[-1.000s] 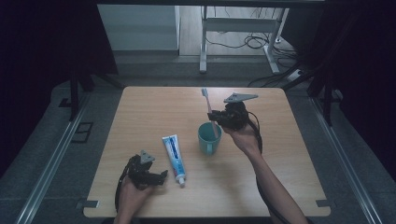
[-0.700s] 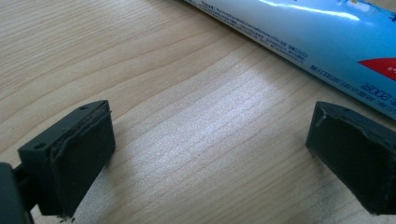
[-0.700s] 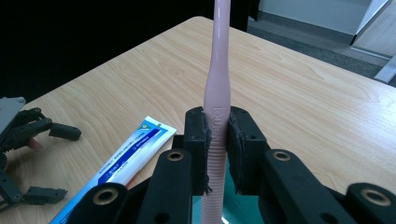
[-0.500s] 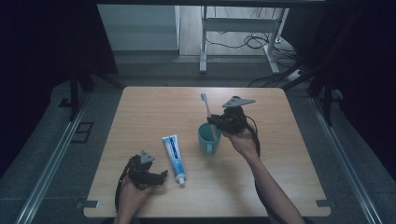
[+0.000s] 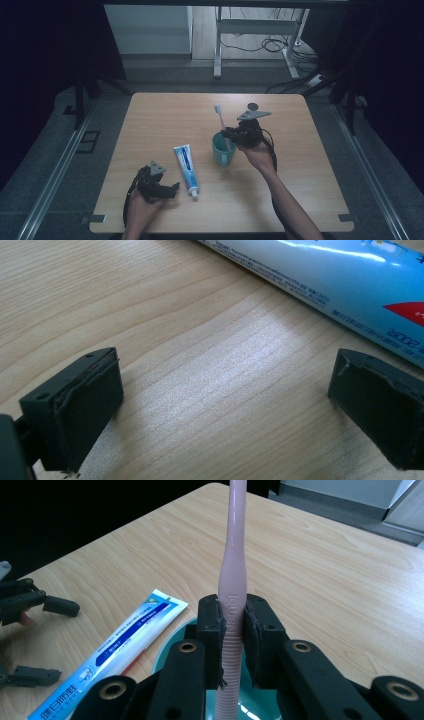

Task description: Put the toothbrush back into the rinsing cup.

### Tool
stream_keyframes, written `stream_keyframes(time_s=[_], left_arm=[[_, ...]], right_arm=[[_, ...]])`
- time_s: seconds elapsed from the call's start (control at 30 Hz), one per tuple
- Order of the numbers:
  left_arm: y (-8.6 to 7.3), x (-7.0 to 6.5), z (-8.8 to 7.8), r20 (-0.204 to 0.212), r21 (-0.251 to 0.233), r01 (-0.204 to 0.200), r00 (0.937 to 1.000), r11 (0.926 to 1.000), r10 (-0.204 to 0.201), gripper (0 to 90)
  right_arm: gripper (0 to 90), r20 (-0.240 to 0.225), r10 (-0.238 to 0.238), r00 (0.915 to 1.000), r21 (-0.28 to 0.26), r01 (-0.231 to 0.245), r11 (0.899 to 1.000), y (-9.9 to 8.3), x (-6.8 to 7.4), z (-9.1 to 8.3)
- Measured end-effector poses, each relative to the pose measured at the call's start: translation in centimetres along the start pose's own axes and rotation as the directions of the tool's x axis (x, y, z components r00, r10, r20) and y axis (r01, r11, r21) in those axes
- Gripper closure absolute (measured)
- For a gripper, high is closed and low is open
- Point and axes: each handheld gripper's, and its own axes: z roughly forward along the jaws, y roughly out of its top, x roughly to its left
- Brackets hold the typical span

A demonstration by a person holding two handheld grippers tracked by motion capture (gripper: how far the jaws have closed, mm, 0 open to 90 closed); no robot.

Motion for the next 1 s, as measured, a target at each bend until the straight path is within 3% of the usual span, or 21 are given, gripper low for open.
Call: stream_keyframes(time_s=[1.0], left_arm=[[0.0,0.0,0.0,-0.001,0.000,0.000,1.0000,1.0000,0.000,1.3]], right_arm=[[77.9,-0.003,-0.002,1.0000,0.063,0.002,0.998,-2.4,0.2,2.7]])
